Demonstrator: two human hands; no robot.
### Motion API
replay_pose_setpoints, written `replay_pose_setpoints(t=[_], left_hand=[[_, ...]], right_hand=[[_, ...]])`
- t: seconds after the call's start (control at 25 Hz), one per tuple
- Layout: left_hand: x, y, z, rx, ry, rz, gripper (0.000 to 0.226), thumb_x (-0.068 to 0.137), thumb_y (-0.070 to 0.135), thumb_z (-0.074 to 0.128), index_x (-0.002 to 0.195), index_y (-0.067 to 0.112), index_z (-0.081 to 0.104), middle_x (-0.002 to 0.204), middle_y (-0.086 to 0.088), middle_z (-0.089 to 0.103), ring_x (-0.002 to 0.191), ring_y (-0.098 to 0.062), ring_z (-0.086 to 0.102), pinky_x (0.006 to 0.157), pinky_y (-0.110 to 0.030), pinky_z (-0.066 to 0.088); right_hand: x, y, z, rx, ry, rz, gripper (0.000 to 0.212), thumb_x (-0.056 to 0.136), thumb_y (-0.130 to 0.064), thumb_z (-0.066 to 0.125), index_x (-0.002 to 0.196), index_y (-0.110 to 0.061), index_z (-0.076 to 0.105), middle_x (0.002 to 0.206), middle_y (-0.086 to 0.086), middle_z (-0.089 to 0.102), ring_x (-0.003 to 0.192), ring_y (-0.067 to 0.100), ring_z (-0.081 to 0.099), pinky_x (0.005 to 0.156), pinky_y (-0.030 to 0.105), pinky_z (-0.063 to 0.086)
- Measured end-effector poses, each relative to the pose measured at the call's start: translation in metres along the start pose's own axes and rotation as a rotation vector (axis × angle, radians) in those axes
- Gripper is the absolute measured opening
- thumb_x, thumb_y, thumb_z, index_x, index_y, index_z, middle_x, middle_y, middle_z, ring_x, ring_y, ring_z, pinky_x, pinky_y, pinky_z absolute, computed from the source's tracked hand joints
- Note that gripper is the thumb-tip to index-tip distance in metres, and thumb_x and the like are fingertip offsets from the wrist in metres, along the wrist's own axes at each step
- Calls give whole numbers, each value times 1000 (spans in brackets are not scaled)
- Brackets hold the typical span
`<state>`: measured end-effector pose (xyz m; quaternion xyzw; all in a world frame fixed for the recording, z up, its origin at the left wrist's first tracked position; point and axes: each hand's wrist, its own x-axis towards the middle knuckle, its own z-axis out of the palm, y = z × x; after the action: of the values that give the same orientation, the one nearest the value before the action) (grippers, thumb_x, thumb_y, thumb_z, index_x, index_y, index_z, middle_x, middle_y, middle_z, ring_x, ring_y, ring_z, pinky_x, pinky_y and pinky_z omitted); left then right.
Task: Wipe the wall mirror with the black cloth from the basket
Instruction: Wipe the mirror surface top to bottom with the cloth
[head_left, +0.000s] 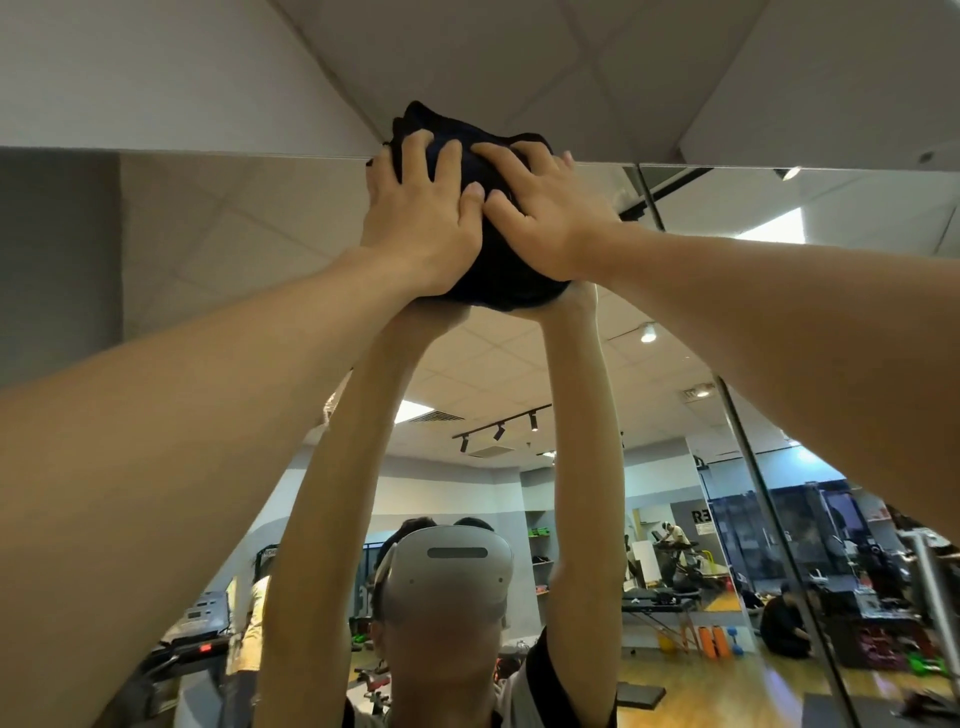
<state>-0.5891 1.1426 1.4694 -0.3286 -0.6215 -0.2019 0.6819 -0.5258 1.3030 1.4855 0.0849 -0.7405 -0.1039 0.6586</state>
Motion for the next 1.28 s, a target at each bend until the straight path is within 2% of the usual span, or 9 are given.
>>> replay_pose_setpoints(t=[0.2, 0.4, 0.48, 0.56, 0.72, 0.8, 0.96, 1.28], left_hand=[[10, 49, 24, -22, 2, -1, 58, 107, 42, 29, 160, 17, 26, 167, -11, 18, 152, -43, 15, 123, -58, 26], [16, 85, 39, -39, -13, 16, 58, 108, 42, 30, 160, 17, 26, 168, -10, 16, 153, -42, 13, 124, -57, 23], [16, 93, 43, -25, -19, 38, 57, 107, 43, 30, 159, 17, 28, 167, -11, 18, 152, -43, 15, 124, -57, 24], [13, 96, 44, -10, -23, 59, 58, 107, 43, 30, 158, 16, 30, 166, -12, 20, 150, -43, 18, 123, -57, 26], [-3, 101, 41, 10, -44, 79, 58, 107, 42, 31, 158, 14, 29, 166, -14, 20, 150, -44, 19, 123, -58, 26], [-14, 104, 39, 10, -51, 87, 59, 107, 42, 31, 158, 13, 28, 166, -14, 20, 151, -45, 18, 123, -58, 25], [-42, 108, 36, 10, -72, 103, 59, 107, 41, 32, 159, 12, 26, 168, -15, 18, 152, -44, 16, 125, -57, 22], [-66, 97, 29, 8, -85, 117, 61, 108, 39, 33, 161, 12, 21, 170, -14, 15, 156, -43, 11, 126, -56, 22]], right_hand=[[-19, 48, -19, -31, 13, 4, 74, 95, -60, 19, 163, -31, 26, 162, 12, 34, 151, 35, 30, 128, 51, 7], [-31, 82, -31, -59, -4, 21, 85, 87, -66, 10, 162, -30, 26, 162, 14, 36, 152, 32, 30, 130, 54, -3], [-36, 89, -34, -57, -10, 30, 86, 87, -66, 10, 162, -29, 26, 162, 15, 36, 153, 31, 28, 130, 53, -3], [-44, 89, -34, -51, -6, 34, 84, 89, -65, 13, 163, -27, 27, 161, 15, 36, 153, 31, 27, 130, 51, 1], [-63, 86, -33, -10, -4, 57, 80, 93, -64, 19, 162, -26, 28, 160, 14, 36, 148, 33, 32, 125, 51, 25], [-77, 82, -32, 15, 7, 65, 79, 94, -64, 21, 162, -26, 28, 161, 14, 34, 147, 31, 34, 122, 49, 31], [-104, 74, -26, 24, 34, 93, 70, 99, -58, 27, 162, -28, 27, 164, 10, 30, 148, 28, 34, 118, 43, 35], [-121, 56, -20, 4, 5, 126, 67, 101, -58, 31, 163, -35, 20, 167, 8, 23, 151, 28, 30, 118, 45, 35]])
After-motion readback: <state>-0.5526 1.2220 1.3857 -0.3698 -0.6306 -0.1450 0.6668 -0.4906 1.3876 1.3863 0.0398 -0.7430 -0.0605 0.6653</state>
